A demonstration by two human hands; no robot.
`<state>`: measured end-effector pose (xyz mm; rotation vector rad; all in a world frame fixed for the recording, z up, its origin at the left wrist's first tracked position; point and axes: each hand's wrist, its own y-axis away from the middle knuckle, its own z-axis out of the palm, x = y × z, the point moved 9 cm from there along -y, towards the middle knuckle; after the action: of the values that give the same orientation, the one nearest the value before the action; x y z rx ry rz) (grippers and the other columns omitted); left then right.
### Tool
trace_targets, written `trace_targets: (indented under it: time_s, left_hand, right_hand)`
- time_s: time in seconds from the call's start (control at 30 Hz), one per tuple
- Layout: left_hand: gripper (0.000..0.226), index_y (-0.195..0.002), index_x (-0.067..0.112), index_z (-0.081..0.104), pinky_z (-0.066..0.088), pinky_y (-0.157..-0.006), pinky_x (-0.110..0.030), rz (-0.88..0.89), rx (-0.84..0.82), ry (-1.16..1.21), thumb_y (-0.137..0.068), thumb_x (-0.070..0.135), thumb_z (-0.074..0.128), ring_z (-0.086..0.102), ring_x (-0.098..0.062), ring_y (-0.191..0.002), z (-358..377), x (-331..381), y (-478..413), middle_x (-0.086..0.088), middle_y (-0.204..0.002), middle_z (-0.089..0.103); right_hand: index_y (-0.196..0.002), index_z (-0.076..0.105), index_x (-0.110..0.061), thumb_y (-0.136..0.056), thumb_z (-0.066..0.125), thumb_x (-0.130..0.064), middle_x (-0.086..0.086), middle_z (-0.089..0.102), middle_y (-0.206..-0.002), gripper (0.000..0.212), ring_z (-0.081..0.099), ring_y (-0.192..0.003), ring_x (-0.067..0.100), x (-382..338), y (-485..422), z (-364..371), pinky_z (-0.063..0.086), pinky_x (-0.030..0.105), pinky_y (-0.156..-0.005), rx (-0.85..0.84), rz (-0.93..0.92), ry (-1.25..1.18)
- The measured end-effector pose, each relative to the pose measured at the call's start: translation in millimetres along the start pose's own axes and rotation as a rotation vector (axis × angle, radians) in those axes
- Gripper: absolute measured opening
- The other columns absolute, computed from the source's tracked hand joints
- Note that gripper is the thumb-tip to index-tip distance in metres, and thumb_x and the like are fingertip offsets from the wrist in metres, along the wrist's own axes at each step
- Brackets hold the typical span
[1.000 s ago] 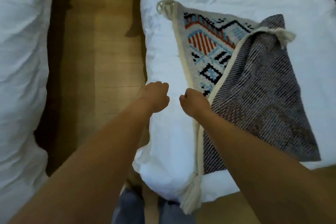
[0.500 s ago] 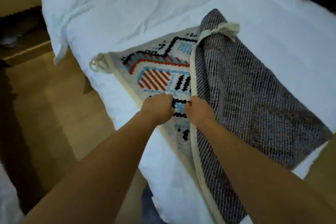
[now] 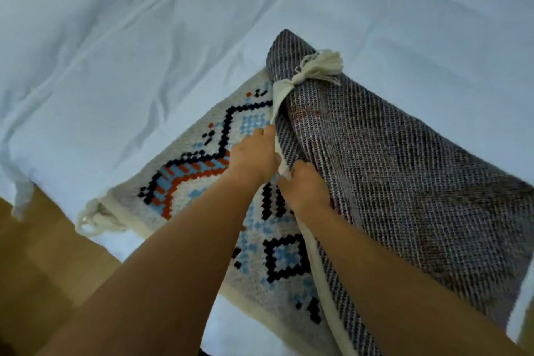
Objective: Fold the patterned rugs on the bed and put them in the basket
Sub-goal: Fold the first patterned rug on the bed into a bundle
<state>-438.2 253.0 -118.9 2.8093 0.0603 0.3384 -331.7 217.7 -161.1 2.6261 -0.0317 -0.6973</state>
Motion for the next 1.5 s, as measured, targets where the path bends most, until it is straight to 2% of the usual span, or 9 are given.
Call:
trace_targets:
  time_s: [0.33, 0.47, 0.53, 0.7, 0.87, 1.0, 1.23, 1.4, 1.5]
  left_hand:
    - [0.080, -0.148, 0.021, -0.008, 0.044, -0.085, -0.046, 0.035, 0.071, -0.014, -0.092, 0.016, 0.050, 0.041, -0.038, -0.122, 1, 3, -92, -0.016, -0.149, 0.025]
    - [0.062, -0.144, 0.020, 0.015, 0.040, -0.055, -0.036, 0.035, 0.084, 0.043, -0.091, 0.010, 0.046, 0.052, -0.027, -0.078, -5, -4, -109, -0.016, -0.108, 0.055]
    - [0.058, -0.143, 0.022, 0.020, 0.028, -0.043, -0.029, 0.002, 0.061, 0.213, -0.091, 0.010, 0.042, 0.044, -0.018, -0.055, -4, -21, -107, -0.005, -0.075, 0.051]
    - [0.075, -0.148, 0.030, 0.000, 0.030, -0.040, -0.025, -0.039, 0.046, 0.232, -0.089, 0.015, 0.044, 0.045, -0.017, -0.047, -1, -71, -82, -0.001, -0.061, 0.049]
    - [0.074, -0.147, 0.035, -0.002, 0.039, -0.049, -0.029, -0.037, -0.024, 0.177, -0.090, 0.025, 0.044, 0.048, -0.018, -0.054, 4, -125, -39, -0.003, -0.074, 0.057]
    - [0.060, -0.138, 0.034, 0.024, 0.039, -0.060, -0.030, -0.034, -0.127, -0.064, -0.084, 0.023, 0.047, 0.062, -0.029, -0.082, 18, -186, 12, -0.009, -0.102, 0.065]
    - [0.038, -0.120, 0.019, 0.034, 0.037, -0.064, -0.032, -0.235, -0.146, -0.027, -0.084, 0.025, 0.045, 0.062, -0.031, -0.089, 39, -300, 96, -0.007, -0.103, 0.062]
    - [0.048, -0.111, 0.017, 0.041, 0.036, -0.070, -0.034, -0.270, -0.084, 0.118, -0.076, 0.050, 0.049, 0.057, -0.033, -0.093, 39, -306, 100, -0.008, -0.105, 0.051]
    - [0.054, -0.111, 0.014, 0.049, 0.033, -0.069, -0.034, -0.237, -0.058, -0.022, -0.076, 0.055, 0.051, 0.053, -0.031, -0.097, 35, -296, 96, -0.009, -0.109, 0.047]
  right_hand:
    - [-0.111, 0.050, -0.005, -0.088, 0.057, -0.036, 0.015, 0.052, -0.115, 0.040, 0.056, -0.101, 0.031, -8, -49, 7, 0.047, 0.035, -0.072, 0.058, 0.065, 0.160]
    - [-0.107, 0.056, -0.003, -0.090, 0.054, -0.029, 0.014, 0.058, -0.111, 0.031, 0.060, -0.097, 0.029, -14, -58, 10, 0.047, 0.033, -0.070, 0.066, 0.012, 0.299]
    - [-0.107, 0.055, -0.004, -0.090, 0.053, -0.035, 0.013, 0.057, -0.110, 0.036, 0.059, -0.097, 0.029, -19, -60, 12, 0.046, 0.033, -0.068, 0.061, 0.001, 0.332]
    - [-0.115, 0.050, -0.003, -0.092, 0.048, -0.029, 0.014, 0.056, -0.116, 0.034, 0.058, -0.101, 0.030, -39, -57, 27, 0.047, 0.034, -0.072, -0.001, -0.033, 0.452]
    - [-0.096, 0.057, -0.006, -0.091, 0.046, -0.026, 0.012, 0.063, -0.102, 0.023, 0.063, -0.084, 0.028, -84, -17, 57, 0.036, 0.028, -0.059, -0.068, -0.176, 0.439]
    - [-0.093, 0.060, -0.008, -0.089, 0.046, -0.031, 0.015, 0.065, -0.100, 0.028, 0.064, -0.086, 0.033, -132, 31, 99, 0.048, 0.033, -0.070, -0.207, -0.217, 0.354]
    - [-0.101, 0.060, -0.007, -0.090, 0.046, -0.025, 0.014, 0.064, -0.109, 0.025, 0.062, -0.098, 0.031, -170, 75, 176, 0.049, 0.034, -0.081, -0.406, -0.233, 0.473]
    - [-0.106, 0.054, -0.008, -0.090, 0.041, -0.029, 0.014, 0.062, -0.108, 0.029, 0.062, -0.094, 0.033, -170, 75, 190, 0.048, 0.034, -0.075, -0.396, -0.230, 0.480]
    - [-0.126, 0.039, -0.008, -0.091, 0.041, -0.027, 0.016, 0.061, -0.112, 0.039, 0.063, -0.095, 0.035, -180, 73, 191, 0.048, 0.037, -0.076, -0.352, -0.233, 0.484]
